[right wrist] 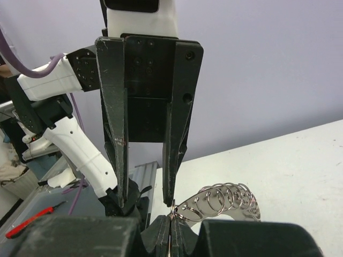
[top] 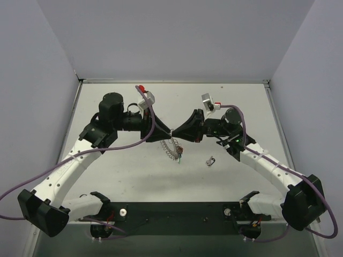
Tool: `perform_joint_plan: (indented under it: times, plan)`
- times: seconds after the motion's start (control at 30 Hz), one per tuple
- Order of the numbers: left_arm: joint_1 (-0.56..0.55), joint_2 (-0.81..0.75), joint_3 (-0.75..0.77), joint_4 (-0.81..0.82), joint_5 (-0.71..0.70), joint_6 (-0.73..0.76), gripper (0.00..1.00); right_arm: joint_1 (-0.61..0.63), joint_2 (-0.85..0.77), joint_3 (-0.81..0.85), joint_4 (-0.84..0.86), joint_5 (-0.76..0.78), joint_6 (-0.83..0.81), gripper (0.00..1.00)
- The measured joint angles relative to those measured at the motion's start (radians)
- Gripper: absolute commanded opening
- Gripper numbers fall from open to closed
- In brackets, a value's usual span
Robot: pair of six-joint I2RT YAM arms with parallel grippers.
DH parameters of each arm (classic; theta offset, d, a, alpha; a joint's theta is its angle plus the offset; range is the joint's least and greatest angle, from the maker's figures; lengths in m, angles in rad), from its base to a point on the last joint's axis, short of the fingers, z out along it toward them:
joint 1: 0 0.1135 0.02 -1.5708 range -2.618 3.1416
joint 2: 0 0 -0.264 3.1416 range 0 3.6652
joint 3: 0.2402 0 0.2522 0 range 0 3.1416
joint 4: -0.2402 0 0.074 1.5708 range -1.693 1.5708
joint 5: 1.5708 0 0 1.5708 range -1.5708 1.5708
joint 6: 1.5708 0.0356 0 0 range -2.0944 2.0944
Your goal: Put the keys on the keyring
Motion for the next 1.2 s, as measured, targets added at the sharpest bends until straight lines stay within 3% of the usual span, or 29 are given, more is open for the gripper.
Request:
perform_joint_plan:
  times: [0.5,0.67,1.07,1.2]
  plan:
    - [-0.001,0.061,0.066,-0.070,-0.046,0.044,0.51,0.013,-0.027,0.015,-0.167,-0.002,-0.115,0.00]
    - [-0.001,0.084,0.121,-0.145,-0.036,0.095,0.44,0.017,-0.028,0.032,-0.228,-0.008,-0.159,0.00]
    - [-0.026,0.134,0.168,-0.294,-0.015,0.175,0.43,0.018,-0.031,0.034,-0.276,-0.007,-0.191,0.00]
    - [-0.042,0.145,0.171,-0.313,-0.024,0.194,0.37,0.019,-0.031,0.034,-0.280,-0.007,-0.193,0.00]
